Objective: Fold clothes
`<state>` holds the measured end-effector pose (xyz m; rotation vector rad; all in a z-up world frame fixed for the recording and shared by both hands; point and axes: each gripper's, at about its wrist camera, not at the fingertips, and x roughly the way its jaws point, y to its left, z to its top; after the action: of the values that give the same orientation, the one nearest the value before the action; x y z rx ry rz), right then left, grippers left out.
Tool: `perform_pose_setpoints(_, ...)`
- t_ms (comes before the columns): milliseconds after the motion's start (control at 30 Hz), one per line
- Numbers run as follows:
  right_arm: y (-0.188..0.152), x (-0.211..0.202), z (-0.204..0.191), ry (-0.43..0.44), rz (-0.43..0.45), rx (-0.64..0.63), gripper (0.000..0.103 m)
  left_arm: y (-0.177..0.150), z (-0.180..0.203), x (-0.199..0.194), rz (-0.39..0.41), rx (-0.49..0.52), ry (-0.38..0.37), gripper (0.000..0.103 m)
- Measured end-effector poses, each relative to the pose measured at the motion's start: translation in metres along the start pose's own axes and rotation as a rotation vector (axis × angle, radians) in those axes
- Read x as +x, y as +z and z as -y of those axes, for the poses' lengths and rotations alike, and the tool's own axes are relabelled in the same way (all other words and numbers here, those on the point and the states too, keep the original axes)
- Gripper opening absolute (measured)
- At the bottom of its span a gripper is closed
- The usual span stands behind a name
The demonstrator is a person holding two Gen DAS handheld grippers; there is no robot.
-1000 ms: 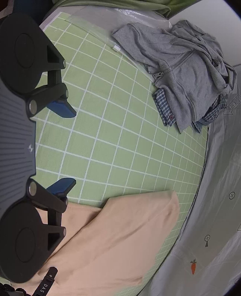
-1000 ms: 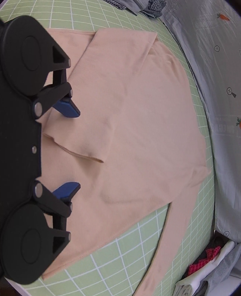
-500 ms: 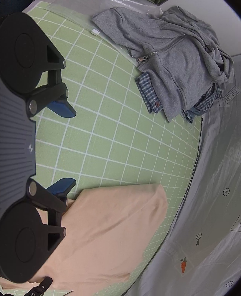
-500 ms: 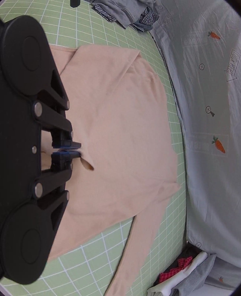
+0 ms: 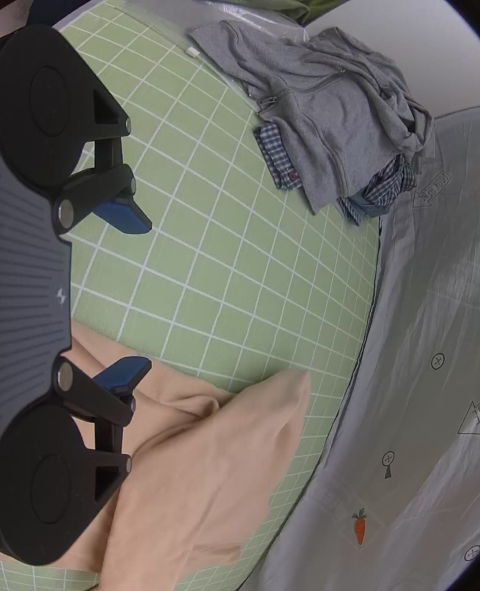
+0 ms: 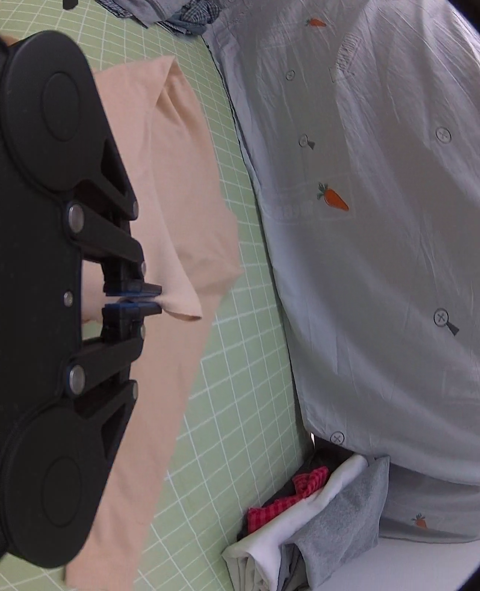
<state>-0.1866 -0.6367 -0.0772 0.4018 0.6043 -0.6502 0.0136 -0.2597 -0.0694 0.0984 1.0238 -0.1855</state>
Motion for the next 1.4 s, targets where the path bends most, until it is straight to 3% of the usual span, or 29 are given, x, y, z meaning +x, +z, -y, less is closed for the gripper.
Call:
perform_pose_setpoints(100, 0.009, 0.024, 0.032, -0.071, -0.005, 0.013, 0.003, -0.004, 0.0, -0.01, 0.007, -0.022, 0.066, 0.074)
perform_pose_setpoints(233, 0.015, 0.054, 0.065, -0.157, -0.032, 0.008, 0.005, -0.012, -0.01, -0.019, -0.001, -0.07, 0.131, 0.083)
perform_pose_setpoints(300, 0.01, 0.056, 0.061, -0.169, -0.039, 0.008, 0.007, -0.016, -0.017, -0.02, -0.013, -0.094, 0.154, 0.083)
perform_pose_setpoints(367, 0.004, 0.056, 0.055, -0.177, -0.046, 0.008, 0.018, -0.018, -0.024, -0.022, -0.021, -0.119, 0.16, 0.083)
perform_pose_setpoints(433, -0.003, 0.056, 0.049, -0.185, -0.052, 0.009, 0.041, -0.02, -0.029, -0.026, -0.005, -0.128, 0.145, 0.083)
perform_pose_setpoints(600, -0.021, 0.041, 0.016, -0.149, -0.081, 0.031, 0.054, -0.026, -0.041, -0.035, 0.059, -0.126, 0.067, 0.09)
perform_pose_setpoints(667, -0.029, 0.025, -0.004, -0.134, -0.063, -0.006, 0.066, -0.029, -0.046, -0.038, 0.085, -0.126, 0.036, 0.091)
perform_pose_setpoints(733, -0.038, 0.008, -0.025, -0.118, -0.042, -0.047, 0.088, -0.034, -0.053, -0.038, 0.097, -0.109, -0.006, 0.094)
perform_pose_setpoints(833, -0.051, -0.017, -0.057, -0.094, -0.013, -0.1, 0.093, -0.041, -0.07, -0.033, 0.11, -0.072, -0.068, 0.094)
perform_pose_setpoints(900, -0.064, -0.032, -0.08, -0.092, 0.0, -0.114, 0.103, -0.039, -0.085, -0.027, 0.109, -0.008, -0.095, 0.094)
perform_pose_setpoints(1133, -0.12, -0.073, -0.18, -0.132, 0.028, -0.075, 0.103, -0.014, -0.151, -0.019, 0.103, 0.1, -0.209, 0.095)
perform_pose_setpoints(1300, -0.161, -0.079, -0.242, -0.152, 0.026, -0.032, 0.103, -0.003, -0.192, -0.01, 0.106, 0.204, -0.278, 0.095)
perform_pose_setpoints(1400, -0.181, -0.078, -0.275, -0.141, 0.002, -0.018, 0.103, -0.002, -0.215, -0.008, 0.085, 0.235, -0.283, 0.095)
